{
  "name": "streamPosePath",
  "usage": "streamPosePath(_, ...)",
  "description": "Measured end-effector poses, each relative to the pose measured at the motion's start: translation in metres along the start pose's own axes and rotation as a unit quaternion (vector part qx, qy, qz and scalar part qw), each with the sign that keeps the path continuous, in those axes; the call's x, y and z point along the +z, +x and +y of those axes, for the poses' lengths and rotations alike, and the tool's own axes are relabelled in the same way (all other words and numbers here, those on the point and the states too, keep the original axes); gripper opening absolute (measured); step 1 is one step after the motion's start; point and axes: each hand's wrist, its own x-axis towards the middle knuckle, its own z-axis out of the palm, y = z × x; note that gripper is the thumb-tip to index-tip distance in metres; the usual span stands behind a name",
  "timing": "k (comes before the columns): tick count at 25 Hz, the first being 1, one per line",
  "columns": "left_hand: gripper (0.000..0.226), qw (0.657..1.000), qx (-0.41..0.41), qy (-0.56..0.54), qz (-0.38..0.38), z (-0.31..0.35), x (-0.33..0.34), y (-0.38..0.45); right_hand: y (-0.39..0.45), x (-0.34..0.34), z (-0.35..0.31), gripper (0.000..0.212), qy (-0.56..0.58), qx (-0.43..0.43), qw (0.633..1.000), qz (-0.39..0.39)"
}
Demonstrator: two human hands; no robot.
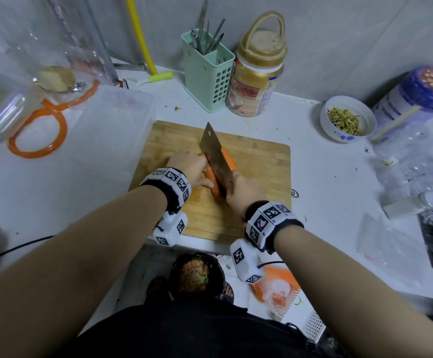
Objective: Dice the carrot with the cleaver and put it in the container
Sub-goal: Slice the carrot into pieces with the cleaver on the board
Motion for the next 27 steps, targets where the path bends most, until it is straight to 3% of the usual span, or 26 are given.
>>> streamPosePath(5,0.055,1.0,0.003,0.024,0.003,-0.001,0.0,-0.005,-0.001,-0.002,0.003,0.026,0.041,0.014,0.999,0.008)
streamPosePath(12,0.043,0.999,0.006,0.03,0.01,-0.007,0.008,-0.006,0.002,-0.012,-0.012,0.026,0.081,0.01,0.996,0.04)
streamPosePath(18,0.04,1.0,-0.005,0.022,0.015,-0.016,0.012,-0.005,0.0,-0.012,-0.027,0.038,0.056,0.001,0.998,0.04)
streamPosePath(27,0.039,0.997,-0.011,-0.038,0.068,-0.021,0.019,0.008,0.001,-0.015,-0.023,0.034,0.033,0.023,0.999,0.031)
